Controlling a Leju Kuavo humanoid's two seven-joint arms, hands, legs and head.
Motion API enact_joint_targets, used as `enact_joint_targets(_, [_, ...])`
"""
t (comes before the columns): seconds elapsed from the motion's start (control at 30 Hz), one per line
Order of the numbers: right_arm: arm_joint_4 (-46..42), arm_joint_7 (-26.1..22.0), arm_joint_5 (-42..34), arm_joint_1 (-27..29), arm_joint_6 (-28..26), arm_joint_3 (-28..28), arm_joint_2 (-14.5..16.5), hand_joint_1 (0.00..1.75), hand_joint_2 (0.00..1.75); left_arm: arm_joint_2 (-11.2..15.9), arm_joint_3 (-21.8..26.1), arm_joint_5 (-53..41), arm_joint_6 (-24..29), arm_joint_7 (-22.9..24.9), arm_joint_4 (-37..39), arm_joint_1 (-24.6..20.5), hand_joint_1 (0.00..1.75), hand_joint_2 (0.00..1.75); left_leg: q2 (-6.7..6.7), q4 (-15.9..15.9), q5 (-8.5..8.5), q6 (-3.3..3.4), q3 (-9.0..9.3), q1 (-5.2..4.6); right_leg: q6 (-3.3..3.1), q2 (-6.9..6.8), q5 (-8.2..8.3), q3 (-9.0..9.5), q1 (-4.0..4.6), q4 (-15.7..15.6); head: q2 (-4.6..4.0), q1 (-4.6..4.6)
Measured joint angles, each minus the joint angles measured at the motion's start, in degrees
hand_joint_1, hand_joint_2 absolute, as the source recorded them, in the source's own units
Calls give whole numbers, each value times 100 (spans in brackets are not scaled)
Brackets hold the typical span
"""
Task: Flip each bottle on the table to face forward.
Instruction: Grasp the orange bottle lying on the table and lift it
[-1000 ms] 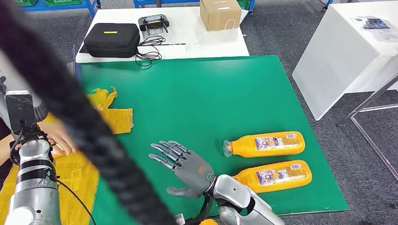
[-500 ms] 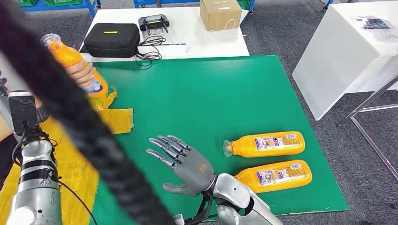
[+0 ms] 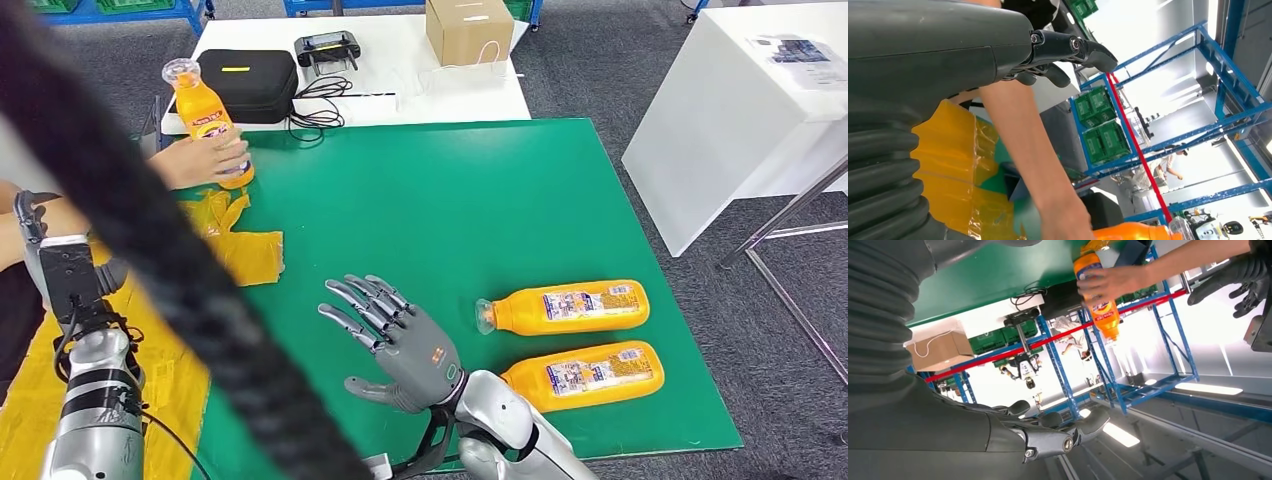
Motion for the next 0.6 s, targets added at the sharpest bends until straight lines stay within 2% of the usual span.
enact_joint_targets(0.13, [-115,-2,-191,194,-109,-125,43,0,175,-126,-132,145,-552,-4,-114,113,0,175,-10,1,0,0,1,-1,1,-3,0,2,-4,0,0,-1])
enact_joint_targets(0.23, [-373,-39,-463,566,-181,-372,95,0,175,-320,-462,227,-1092,67,-530,451,0,175,-13,1,-5,1,-1,-6,3,-5,-3,2,-9,-2,0,-1])
enact_joint_targets(0.33, [-793,-118,-692,1133,-213,-695,117,0,175,-520,-972,275,-1443,140,-1108,953,0,175,-15,0,-19,9,-1,-17,13,-4,-12,2,-14,-5,0,-1])
enact_joint_targets(0.43, [-1261,-26,-653,1774,-255,-1010,106,0,175,-673,-1529,242,-1534,162,-1687,1505,0,175,-14,0,-37,20,-1,-26,20,-4,-18,2,-21,-7,0,0])
enact_joint_targets(0.6, [-1744,780,-84,2567,149,-1365,-39,0,175,-838,-2481,72,-1479,225,-2721,2698,0,175,-5,-2,-65,21,7,-33,27,4,-35,8,-28,-9,0,-1])
